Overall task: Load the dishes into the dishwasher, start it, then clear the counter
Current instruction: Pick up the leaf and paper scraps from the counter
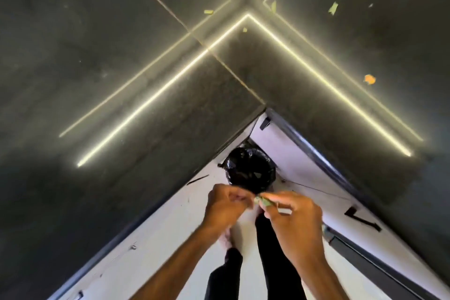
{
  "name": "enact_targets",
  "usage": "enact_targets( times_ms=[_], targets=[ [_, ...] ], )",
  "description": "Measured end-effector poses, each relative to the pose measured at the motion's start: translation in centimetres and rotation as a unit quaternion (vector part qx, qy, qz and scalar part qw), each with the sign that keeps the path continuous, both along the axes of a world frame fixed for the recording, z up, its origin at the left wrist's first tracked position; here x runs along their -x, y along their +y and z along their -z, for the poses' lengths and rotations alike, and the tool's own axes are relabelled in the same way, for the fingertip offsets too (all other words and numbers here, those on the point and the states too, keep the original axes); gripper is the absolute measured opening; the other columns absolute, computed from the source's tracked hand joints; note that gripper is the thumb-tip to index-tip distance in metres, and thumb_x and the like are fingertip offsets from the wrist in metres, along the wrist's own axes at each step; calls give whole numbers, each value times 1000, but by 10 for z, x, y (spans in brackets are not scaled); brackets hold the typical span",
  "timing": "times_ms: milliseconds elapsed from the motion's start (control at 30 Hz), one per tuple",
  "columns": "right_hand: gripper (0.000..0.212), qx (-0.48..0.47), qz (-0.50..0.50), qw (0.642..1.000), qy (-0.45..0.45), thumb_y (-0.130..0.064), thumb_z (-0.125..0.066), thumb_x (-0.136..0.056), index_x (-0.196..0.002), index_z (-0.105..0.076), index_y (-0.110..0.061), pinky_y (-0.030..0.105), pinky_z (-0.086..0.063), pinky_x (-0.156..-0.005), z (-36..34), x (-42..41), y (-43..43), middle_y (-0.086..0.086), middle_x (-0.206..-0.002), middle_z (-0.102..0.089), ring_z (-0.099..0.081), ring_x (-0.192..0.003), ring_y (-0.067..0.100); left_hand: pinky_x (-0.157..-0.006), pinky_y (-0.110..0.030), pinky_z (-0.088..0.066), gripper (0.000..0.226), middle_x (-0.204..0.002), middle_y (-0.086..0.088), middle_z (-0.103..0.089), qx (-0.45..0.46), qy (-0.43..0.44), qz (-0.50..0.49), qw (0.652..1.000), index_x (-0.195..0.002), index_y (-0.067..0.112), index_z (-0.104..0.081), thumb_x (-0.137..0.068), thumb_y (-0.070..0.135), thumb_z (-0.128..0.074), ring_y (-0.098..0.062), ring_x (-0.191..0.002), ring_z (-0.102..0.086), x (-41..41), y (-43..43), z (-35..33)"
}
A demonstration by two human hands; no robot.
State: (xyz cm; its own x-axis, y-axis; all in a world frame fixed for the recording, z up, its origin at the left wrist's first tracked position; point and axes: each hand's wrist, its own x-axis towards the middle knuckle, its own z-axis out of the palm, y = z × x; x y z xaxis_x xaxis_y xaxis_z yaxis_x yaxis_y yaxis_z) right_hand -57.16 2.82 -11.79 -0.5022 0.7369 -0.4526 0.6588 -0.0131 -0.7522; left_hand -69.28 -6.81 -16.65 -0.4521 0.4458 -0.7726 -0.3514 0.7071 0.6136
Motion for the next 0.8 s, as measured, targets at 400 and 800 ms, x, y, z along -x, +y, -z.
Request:
enact_targets(
  times_ms=[400, 800],
  targets=[
    [43, -2, 14, 982, -187, -45, -51, -77, -77, -79, -12, 35, -55, -76, 229, 28, 42, 13, -79, -75, -72, -81, 29, -67, -38, -56, 32, -68, -14, -72, 76, 163, 106, 978, -64, 3, -73, -65, 28, -53, -28, -73, -72, 26, 67, 141],
    [40, 67, 12, 985, -157, 4, -58, -79, -115, -73, -5, 40, -48, -106, 230, 31, 47, 17, -119, -71, -66, -116, 30, -91, -35, -55, 20, -88, -16, -74, 78, 143, 126, 979, -84, 13, -73, -80, 0, -58, -29, -94, -71, 23, 64, 147]
  ],
)
